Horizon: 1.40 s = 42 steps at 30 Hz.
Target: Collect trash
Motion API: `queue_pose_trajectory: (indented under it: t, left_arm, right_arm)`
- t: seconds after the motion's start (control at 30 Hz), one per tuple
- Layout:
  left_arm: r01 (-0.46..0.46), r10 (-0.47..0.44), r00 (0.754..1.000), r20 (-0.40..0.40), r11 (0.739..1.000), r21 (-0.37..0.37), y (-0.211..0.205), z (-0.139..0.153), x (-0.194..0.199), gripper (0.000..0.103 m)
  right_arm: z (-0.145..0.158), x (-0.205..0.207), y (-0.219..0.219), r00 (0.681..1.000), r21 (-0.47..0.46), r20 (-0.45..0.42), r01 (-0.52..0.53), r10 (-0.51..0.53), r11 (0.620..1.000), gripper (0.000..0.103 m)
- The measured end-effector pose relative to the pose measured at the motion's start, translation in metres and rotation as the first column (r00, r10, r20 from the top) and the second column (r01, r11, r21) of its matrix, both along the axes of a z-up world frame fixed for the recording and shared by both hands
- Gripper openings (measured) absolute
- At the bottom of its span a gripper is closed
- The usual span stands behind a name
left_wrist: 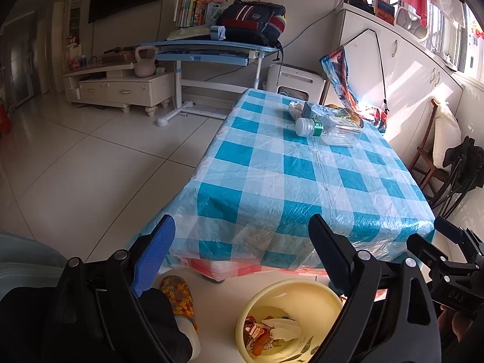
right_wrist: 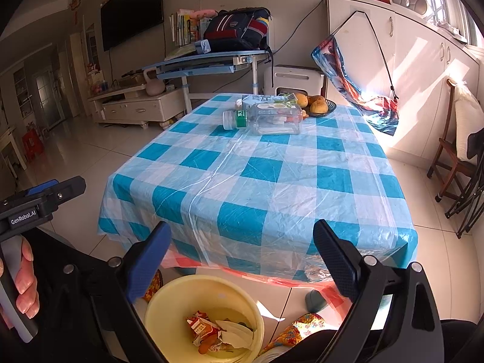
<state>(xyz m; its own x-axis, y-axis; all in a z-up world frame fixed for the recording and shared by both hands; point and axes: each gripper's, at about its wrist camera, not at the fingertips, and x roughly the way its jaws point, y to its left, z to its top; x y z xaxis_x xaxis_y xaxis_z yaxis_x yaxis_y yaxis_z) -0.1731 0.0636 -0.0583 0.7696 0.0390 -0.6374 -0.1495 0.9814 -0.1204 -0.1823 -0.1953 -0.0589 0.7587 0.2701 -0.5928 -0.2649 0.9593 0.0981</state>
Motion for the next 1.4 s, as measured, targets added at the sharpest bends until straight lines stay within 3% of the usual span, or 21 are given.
queue_pose_trajectory:
  t: [1.4]
  left_arm:
    - [0.008,-0.008,1.0,0.004,1.0,0.017,-0.0042,0.0002,0.0001,0.087]
  right_arm:
    - [0.0026,-0.0016,0.0015,1.0,0.001,0.006,-0.004,0.004,1.0,0.091]
